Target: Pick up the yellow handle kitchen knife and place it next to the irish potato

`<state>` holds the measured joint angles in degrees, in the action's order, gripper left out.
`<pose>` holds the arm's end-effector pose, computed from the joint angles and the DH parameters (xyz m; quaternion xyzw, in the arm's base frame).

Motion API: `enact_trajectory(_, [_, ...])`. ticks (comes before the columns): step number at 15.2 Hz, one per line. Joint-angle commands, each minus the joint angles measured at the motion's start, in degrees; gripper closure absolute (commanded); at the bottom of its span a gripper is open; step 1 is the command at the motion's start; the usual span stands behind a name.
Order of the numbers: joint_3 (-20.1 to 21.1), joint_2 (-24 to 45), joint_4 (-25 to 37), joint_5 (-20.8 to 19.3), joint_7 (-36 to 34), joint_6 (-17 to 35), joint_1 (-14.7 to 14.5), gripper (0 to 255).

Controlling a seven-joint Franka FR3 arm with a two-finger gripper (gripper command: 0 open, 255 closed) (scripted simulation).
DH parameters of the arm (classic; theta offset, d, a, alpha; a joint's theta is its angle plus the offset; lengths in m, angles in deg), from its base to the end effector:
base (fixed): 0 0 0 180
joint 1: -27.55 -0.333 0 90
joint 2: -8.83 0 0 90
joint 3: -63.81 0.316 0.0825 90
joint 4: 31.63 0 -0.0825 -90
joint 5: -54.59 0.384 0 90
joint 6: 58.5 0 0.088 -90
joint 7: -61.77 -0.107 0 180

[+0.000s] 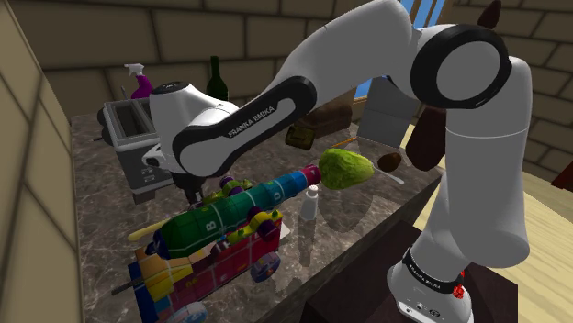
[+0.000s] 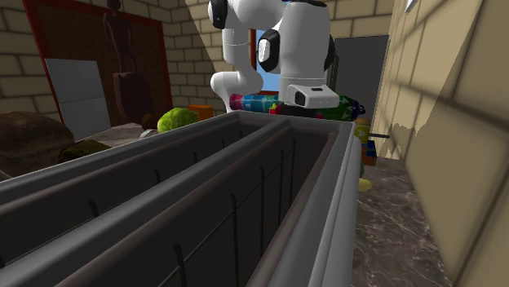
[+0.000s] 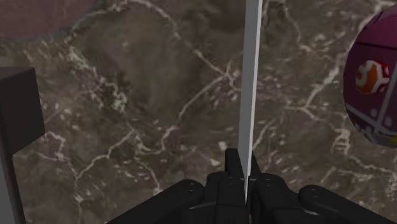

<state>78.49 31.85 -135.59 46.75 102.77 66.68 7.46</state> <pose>0.5358 0.3516 0.3242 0.7701 0.6379 -0.0082 0.0054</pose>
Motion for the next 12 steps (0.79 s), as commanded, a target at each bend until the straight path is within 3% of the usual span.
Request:
enact_trajectory(1, [0.13, -0.77, 0.35, 0.27, 0.17, -1.1, 0.09, 255])
enact_trajectory(12, [0.67, -4.37, 4.03, 1.6, 1.09, -8.24, 0.4, 255])
